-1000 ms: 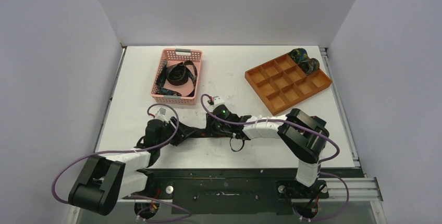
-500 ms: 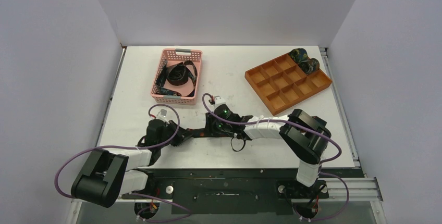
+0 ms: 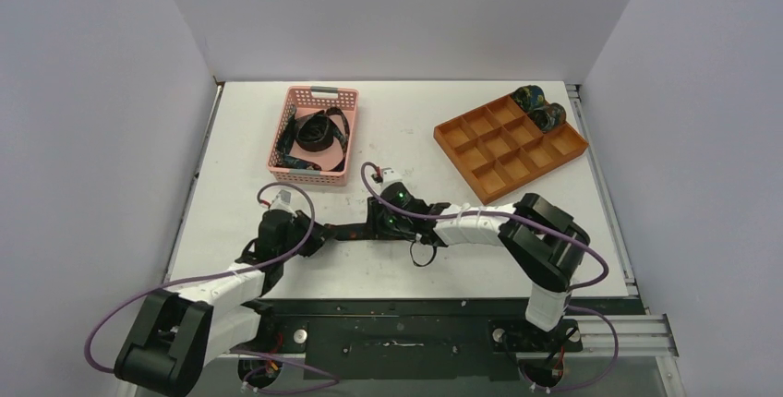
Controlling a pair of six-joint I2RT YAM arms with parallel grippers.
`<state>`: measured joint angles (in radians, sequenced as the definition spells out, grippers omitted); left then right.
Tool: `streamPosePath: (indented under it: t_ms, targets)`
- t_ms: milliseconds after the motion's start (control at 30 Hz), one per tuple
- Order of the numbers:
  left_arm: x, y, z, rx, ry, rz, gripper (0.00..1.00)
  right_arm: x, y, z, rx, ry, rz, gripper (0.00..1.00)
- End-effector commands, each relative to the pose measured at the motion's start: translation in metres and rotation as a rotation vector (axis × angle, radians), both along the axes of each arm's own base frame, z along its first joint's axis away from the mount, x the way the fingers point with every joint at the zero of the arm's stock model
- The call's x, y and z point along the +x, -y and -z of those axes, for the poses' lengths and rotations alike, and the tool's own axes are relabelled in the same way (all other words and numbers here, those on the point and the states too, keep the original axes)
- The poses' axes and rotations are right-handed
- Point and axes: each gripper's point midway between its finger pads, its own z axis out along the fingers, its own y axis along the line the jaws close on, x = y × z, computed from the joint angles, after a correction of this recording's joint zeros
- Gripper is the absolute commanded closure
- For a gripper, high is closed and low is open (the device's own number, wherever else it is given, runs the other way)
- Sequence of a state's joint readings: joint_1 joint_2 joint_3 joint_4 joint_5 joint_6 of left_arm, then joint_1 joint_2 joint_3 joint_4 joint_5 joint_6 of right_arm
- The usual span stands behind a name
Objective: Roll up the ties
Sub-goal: Roll the tie at the center of the board.
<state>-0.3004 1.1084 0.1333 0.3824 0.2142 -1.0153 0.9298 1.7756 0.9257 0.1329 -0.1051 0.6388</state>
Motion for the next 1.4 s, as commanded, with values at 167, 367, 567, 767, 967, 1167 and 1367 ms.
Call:
streamPosePath:
  t_ms: [167, 367, 567, 767, 967, 1167, 1367]
  targets:
    - [0.013, -0.011, -0.031, 0.280, 0.097, -0.021, 1.00, 0.011, -0.022, 0.006, 0.032, 0.013, -0.019, 0.76]
    - [0.011, -0.014, -0.037, 0.456, 0.082, 0.009, 1.00, 0.009, -0.031, 0.011, 0.048, 0.006, -0.024, 0.78]
    - [0.013, -0.009, -0.051, 0.551, 0.102, 0.036, 1.00, 0.007, -0.046, 0.017, 0.086, -0.017, -0.034, 0.80]
    - [0.016, -0.002, -0.063, 0.614, 0.112, 0.050, 1.00, 0.004, -0.062, 0.023, 0.119, -0.043, -0.050, 0.82]
    - [0.022, -0.007, -0.062, 0.685, 0.108, 0.004, 1.00, 0.003, -0.067, 0.020, 0.171, -0.056, -0.054, 0.82]
    - [0.028, -0.018, -0.060, 0.873, 0.101, -0.014, 1.00, 0.017, -0.035, 0.000, 0.201, -0.032, 0.023, 0.79]
    - [0.032, -0.015, -0.063, 0.936, 0.110, -0.015, 1.00, 0.026, -0.030, -0.022, 0.234, -0.010, 0.032, 0.81]
